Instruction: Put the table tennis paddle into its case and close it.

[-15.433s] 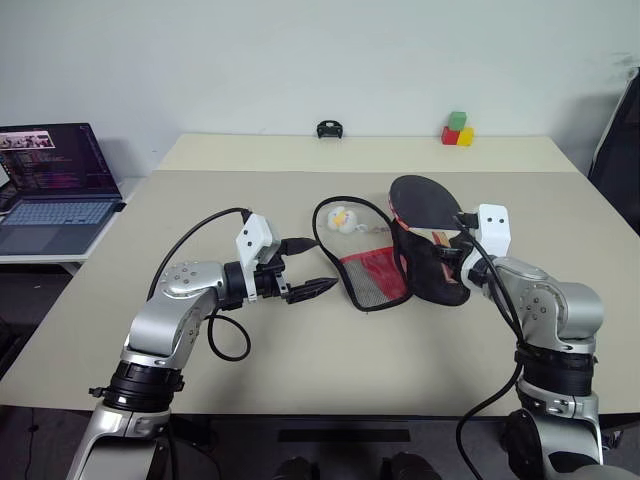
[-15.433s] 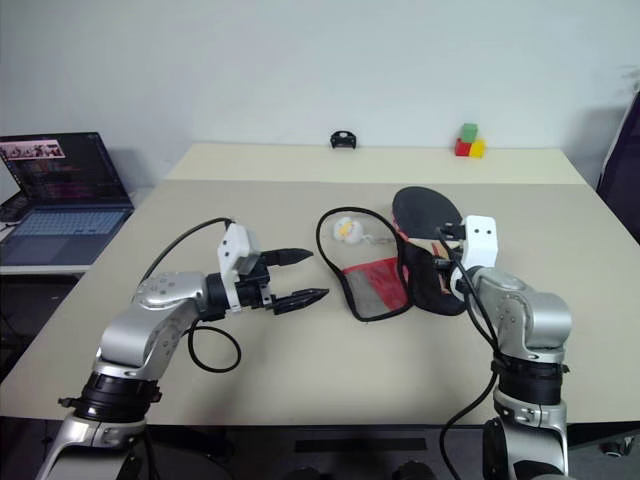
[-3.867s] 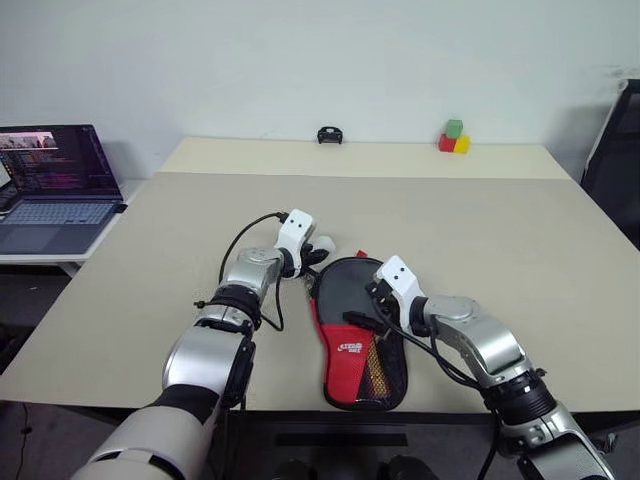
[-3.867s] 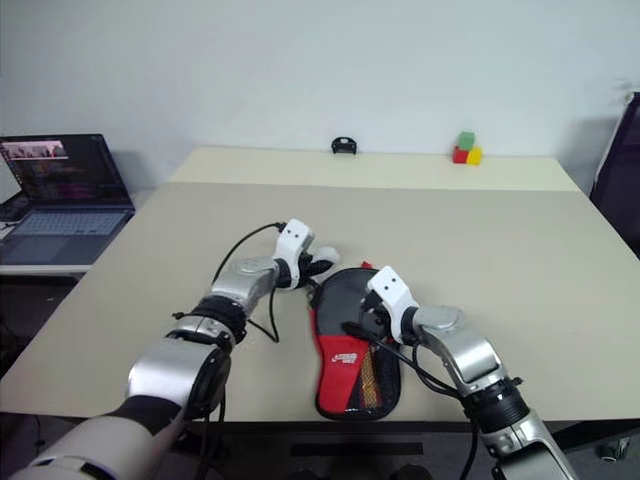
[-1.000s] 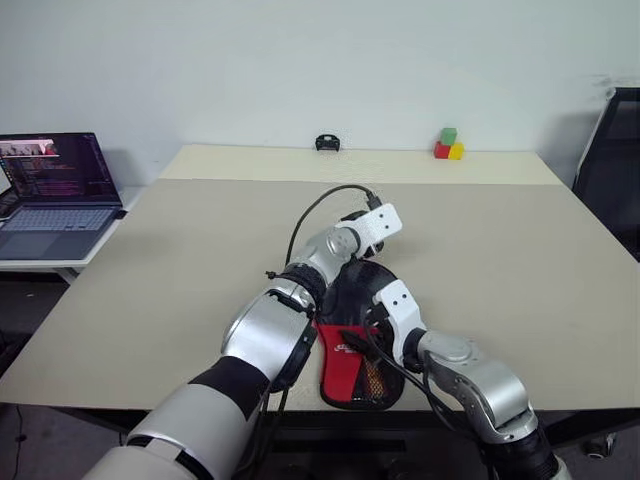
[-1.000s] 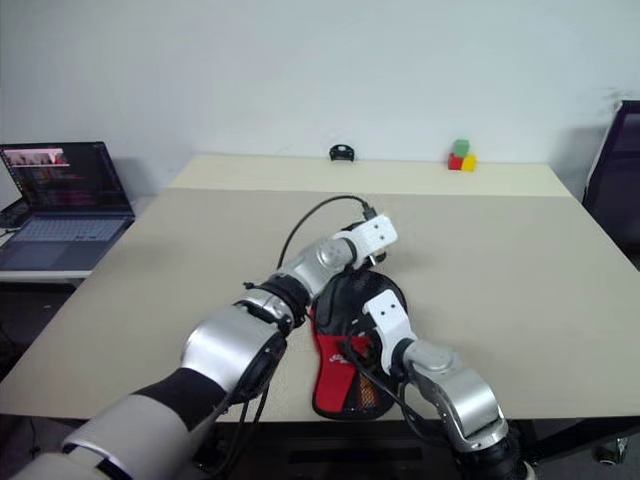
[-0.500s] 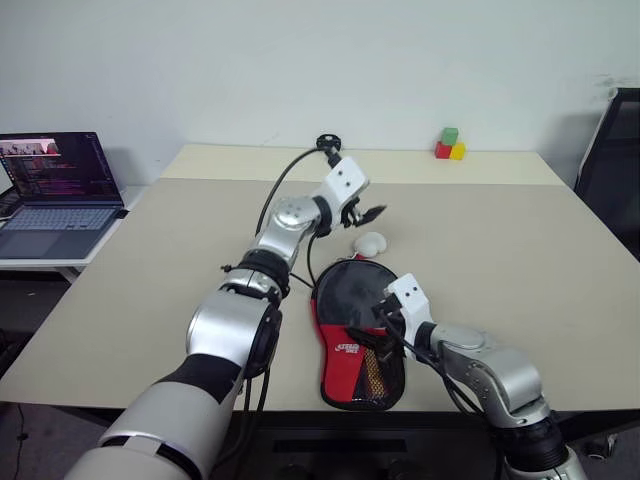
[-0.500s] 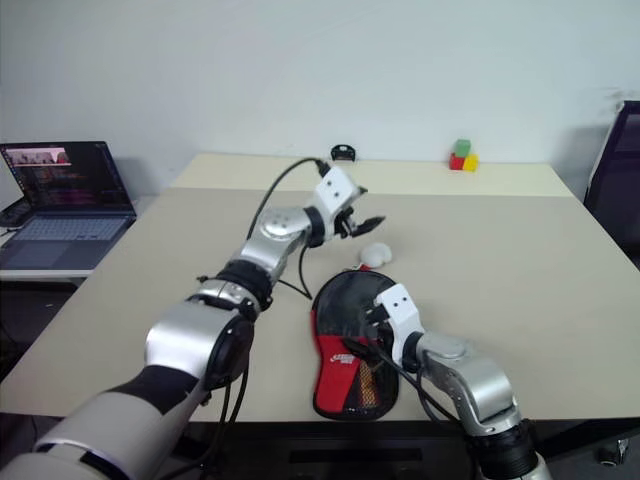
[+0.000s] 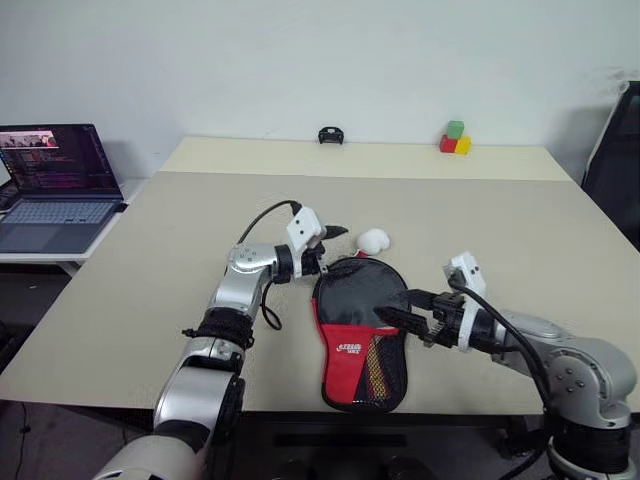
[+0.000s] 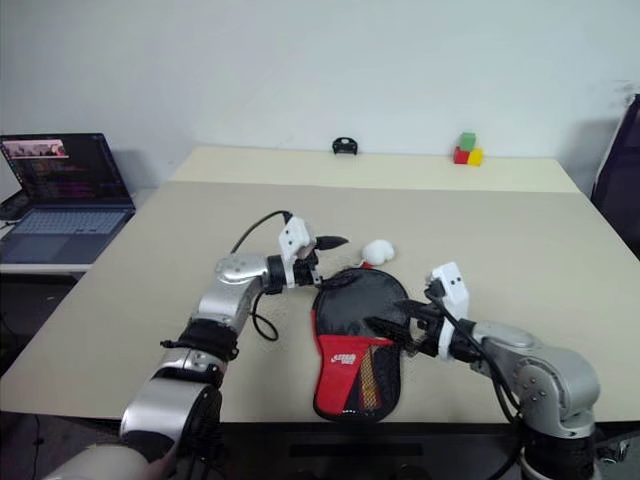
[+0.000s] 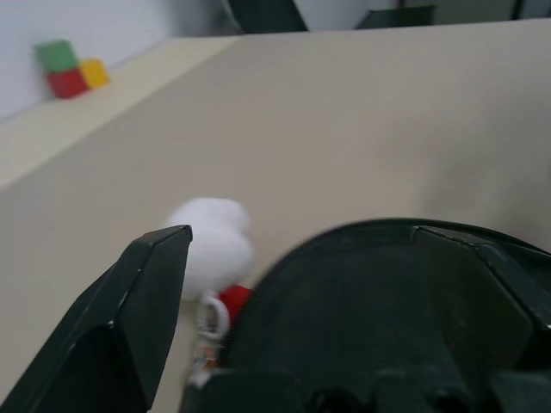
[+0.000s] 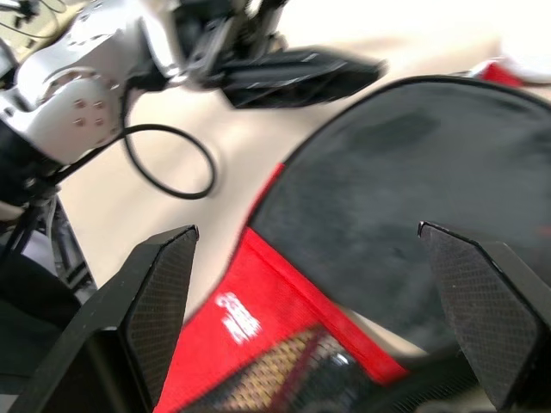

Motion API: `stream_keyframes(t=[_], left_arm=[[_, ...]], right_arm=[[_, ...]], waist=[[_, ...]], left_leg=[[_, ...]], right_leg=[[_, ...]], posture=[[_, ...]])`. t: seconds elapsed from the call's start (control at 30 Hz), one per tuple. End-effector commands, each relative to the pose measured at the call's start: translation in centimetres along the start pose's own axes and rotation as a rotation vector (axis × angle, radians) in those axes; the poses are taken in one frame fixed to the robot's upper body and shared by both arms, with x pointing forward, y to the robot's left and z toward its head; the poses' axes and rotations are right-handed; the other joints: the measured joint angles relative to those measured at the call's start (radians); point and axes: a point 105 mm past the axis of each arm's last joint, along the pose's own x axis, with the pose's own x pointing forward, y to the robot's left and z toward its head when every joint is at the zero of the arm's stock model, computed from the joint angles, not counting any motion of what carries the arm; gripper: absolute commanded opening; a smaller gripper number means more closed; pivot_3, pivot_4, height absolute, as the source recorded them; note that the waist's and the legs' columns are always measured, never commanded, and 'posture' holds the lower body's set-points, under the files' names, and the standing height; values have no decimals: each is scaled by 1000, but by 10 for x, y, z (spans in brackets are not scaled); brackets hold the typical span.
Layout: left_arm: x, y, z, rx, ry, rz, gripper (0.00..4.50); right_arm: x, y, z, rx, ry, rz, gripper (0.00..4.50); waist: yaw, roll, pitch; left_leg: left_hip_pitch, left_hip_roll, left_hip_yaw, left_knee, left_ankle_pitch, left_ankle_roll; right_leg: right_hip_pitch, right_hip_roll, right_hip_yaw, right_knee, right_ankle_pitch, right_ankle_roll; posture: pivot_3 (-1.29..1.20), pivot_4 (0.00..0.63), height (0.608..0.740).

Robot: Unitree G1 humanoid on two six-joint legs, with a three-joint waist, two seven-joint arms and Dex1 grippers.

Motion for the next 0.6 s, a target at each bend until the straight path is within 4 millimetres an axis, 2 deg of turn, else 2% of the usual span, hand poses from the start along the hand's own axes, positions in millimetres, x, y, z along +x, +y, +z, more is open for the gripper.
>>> stream_keyframes(t=[0.03,0.13,0.23,0.4,0.5,0.6], left_arm=[[1,-13,11,74,-12,-70,4485],[3,-21,8,72,-8,-113,4485],[4,-39,2,74,-2,-207,4485],[6,-50,-4,71,9,-260,4485],[16,-60,-15,58,29,-299,4485],[21,-62,-25,45,47,-300,4485]], right_arm=[[-19,-6,10,-45,-27,-35,4500],[-29,-13,9,-55,-15,-74,4500],[-34,-16,8,-56,-16,-100,4500],[-35,-16,8,-52,-21,-105,4500],[-35,-14,6,-48,-22,-108,4500],[-35,-14,6,-53,-20,-112,4500]], waist=[[0,0,0],[0,0,0],[-2,0,0],[-1,0,0],[0,0,0],[1,0,0]], left_leg=[[0,0,0,0,0,0],[0,0,0,0,0,0],[0,0,1,0,0,0],[1,0,1,0,0,0],[1,0,1,0,0,0],[1,0,1,0,0,0]], right_leg=[[0,0,0,0,0,0],[0,0,0,0,0,0],[0,0,1,0,0,0],[0,0,1,0,0,0],[1,0,1,0,0,0],[1,0,1,0,0,0]], posture=[[0,150,740],[0,150,740],[0,150,740],[0,150,740],[0,150,740],[0,150,740]])
